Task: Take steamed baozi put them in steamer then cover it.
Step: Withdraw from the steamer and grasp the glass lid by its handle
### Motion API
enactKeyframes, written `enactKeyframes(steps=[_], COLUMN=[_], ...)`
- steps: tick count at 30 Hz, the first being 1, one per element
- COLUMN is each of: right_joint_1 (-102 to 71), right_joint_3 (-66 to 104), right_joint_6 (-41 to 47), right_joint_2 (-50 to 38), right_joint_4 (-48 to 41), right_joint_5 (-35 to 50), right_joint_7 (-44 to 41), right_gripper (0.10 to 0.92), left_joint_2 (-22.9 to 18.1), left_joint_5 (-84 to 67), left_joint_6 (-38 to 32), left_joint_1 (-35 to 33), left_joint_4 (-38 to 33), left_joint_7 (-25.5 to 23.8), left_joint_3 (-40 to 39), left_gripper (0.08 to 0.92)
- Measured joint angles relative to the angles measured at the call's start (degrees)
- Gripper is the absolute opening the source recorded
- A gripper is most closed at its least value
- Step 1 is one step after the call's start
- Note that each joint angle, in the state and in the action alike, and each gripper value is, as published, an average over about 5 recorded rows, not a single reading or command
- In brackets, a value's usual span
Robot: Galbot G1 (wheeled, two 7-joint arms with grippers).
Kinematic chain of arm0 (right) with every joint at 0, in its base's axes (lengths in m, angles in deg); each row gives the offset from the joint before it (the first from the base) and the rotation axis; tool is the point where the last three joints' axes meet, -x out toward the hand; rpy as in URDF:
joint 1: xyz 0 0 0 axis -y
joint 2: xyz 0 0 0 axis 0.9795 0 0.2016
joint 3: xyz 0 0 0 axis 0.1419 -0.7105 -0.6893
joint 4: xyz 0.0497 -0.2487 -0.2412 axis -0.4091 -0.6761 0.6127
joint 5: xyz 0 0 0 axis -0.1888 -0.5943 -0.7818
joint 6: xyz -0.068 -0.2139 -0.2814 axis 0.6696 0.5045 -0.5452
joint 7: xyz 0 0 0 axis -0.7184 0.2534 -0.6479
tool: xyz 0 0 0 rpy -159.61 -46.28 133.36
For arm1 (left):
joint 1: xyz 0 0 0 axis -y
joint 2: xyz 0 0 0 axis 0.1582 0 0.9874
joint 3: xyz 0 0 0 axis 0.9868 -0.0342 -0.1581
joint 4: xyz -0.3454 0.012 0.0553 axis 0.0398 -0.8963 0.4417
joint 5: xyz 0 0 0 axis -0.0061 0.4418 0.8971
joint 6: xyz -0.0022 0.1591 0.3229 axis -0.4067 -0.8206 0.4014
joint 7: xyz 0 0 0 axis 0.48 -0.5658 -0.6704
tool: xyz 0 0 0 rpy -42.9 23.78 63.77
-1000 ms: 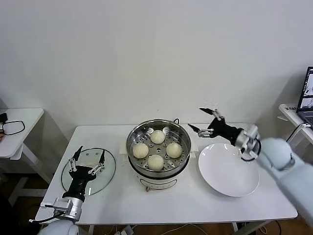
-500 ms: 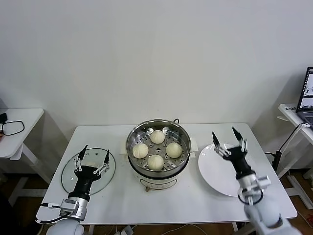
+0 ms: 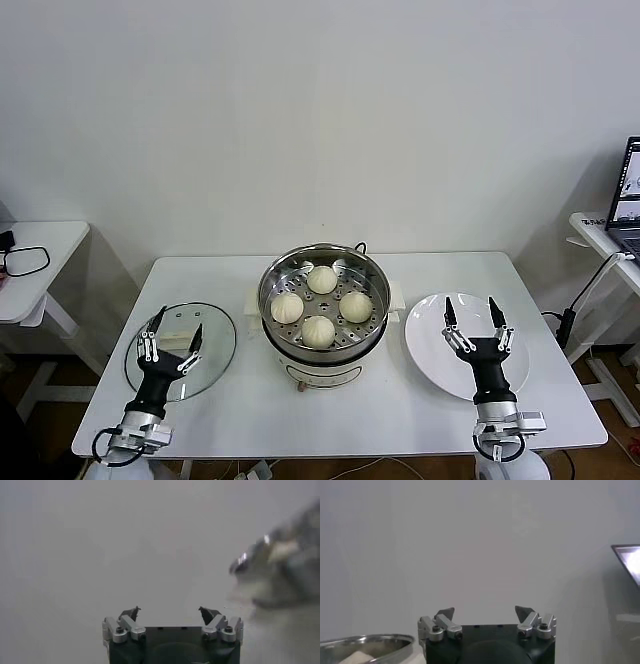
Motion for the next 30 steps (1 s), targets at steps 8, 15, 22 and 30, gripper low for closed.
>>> enactKeyframes(steps=[8,15,22,30], right_joint_1=[-0.6,-0.9,-0.9,-1.0], right_joint_3=[0.3,0.4,0.4,0.0], right_joint_6=[-0.6,-0.8,-1.0,-1.2], right_joint_2=[1.9,2.8,3.4,4.2], right_joint_4=[-0.3,-0.6,-1.0,-1.5], right_joint_5=[-0.5,-0.8,-1.0,-1.2], right_joint_7=[0.6,0.7,0.8,0.8], right_gripper=[0.823,0.823,0.823,0.823], left_joint_2=[2.3,3.6,4.5,4.8], left_joint_5=[22.2,31.6,36.4,39.1], left_joint_6=[-4.5,-5.4,-5.0,-3.7], left_joint_1=[2.1,4.0,5.7,7.9], left_joint_4=[8.9,13.1,16.1,18.9], left_joint_7=[8.0,11.4,12.9,13.7], left_joint_3=[3.2,4.5,4.8,4.3], left_gripper=[0.823,0.823,0.823,0.823])
